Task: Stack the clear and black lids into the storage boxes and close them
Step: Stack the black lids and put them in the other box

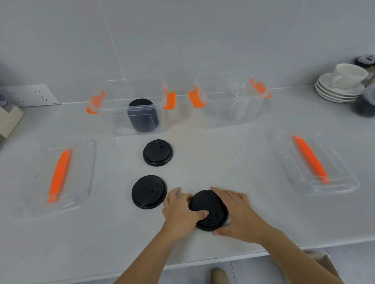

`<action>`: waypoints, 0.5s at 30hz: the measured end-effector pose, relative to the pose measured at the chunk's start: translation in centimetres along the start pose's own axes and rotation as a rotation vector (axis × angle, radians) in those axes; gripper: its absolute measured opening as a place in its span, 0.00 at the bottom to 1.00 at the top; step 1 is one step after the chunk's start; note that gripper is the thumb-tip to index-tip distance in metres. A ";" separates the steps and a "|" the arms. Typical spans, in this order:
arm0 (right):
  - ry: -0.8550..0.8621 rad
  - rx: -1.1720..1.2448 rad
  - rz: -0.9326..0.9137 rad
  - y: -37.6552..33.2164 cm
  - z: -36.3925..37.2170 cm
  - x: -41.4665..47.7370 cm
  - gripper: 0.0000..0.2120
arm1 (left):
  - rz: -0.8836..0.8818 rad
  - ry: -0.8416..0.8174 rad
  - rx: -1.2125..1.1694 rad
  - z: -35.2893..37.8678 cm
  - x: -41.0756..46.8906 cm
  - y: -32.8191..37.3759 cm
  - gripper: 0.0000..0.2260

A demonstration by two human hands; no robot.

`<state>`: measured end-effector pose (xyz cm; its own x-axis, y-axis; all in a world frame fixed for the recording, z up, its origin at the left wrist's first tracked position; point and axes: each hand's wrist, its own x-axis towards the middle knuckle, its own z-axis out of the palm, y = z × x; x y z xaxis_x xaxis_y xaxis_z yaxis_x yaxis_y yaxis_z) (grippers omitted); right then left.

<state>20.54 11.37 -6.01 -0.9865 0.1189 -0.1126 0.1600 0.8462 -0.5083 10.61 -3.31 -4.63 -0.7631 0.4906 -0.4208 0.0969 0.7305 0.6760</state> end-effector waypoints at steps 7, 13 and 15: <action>0.001 0.308 -0.002 -1.4 -1.8 1.7 0.45 | 0.005 -0.049 -0.559 -2.5 -0.2 0.6 0.22; -0.003 0.427 -0.053 -4.0 -4.4 4.3 0.47 | 0.036 0.086 -0.716 -5.8 -0.3 1.7 0.24; -0.011 0.516 -0.060 -5.2 -4.8 5.3 0.46 | 0.048 0.143 -0.748 -7.1 -0.4 1.7 0.22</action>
<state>14.33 10.12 0.08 -0.9945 0.0702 -0.0780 0.1024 0.4850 -0.8685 6.50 -5.62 1.02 -0.8493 0.4103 -0.3322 -0.2876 0.1682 0.9429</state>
